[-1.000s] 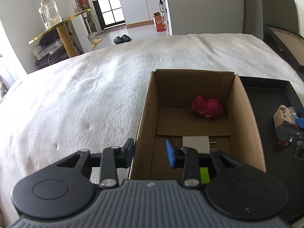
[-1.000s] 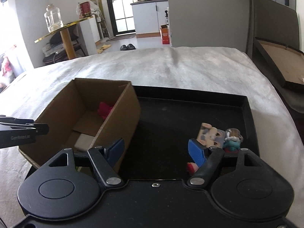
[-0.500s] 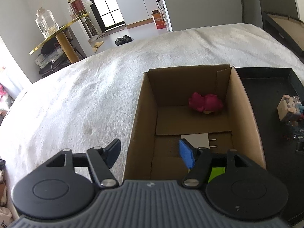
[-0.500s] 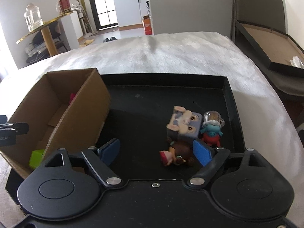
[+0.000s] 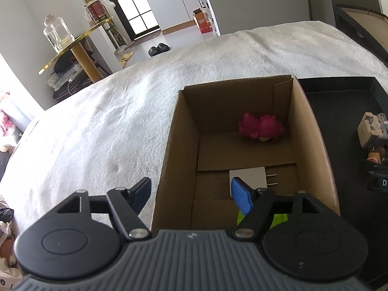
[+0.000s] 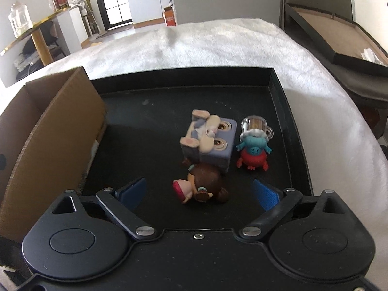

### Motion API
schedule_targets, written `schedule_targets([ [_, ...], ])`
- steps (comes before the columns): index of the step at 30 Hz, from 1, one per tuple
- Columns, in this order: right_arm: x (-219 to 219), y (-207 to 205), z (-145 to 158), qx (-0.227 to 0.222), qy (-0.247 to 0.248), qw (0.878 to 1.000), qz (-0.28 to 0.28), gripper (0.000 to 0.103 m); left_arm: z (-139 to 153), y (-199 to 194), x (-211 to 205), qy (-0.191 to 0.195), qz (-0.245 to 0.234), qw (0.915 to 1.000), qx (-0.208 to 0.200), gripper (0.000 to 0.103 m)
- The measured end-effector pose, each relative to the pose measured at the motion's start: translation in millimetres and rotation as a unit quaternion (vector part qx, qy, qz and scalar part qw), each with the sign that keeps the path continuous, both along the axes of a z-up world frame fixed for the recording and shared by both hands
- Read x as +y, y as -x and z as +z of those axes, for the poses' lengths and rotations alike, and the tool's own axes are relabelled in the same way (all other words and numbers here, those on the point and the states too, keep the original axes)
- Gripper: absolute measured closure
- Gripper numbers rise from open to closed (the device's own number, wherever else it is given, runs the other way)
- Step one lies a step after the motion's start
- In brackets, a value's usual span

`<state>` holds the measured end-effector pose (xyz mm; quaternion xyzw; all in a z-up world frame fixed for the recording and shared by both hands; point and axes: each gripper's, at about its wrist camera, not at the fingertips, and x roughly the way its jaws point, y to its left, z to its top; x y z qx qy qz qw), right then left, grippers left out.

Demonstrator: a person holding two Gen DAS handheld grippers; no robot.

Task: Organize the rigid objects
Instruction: 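Move the right gripper to the brown-haired doll figure and close on it, then lift the doll figure with the right gripper over the box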

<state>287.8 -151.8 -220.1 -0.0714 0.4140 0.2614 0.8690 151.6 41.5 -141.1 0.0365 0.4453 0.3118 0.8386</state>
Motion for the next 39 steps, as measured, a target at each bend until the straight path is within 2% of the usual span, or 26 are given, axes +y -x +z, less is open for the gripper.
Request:
schedule_targets([
  [5, 2, -3, -11, 0.005, 0.008, 1.0, -0.001, 0.012, -3, -3, 0, -0.004, 0.004, 0.9999, 0.01, 0.031],
  [7, 2, 0, -10, -0.016, 0.017, 1.0, 0.005, 0.028, -4, -4, -1, -0.006, 0.003, 0.9999, 0.014, 0.031],
  [9, 3, 3, -7, -0.031, 0.025, 0.999, 0.013, 0.058, -4, -4, -2, -0.007, 0.003, 0.9998, 0.016, 0.031],
  [24, -10, 7, 5, -0.026, 0.005, 0.999, 0.02, 0.06, -3, -4, -4, -0.004, 0.004, 0.9999, 0.012, 0.031],
  [39, 11, 17, 40, -0.059, -0.035, 0.996, 0.055, 0.06, 0, 7, 8, 0.011, 0.016, 0.9998, -0.006, 0.031],
])
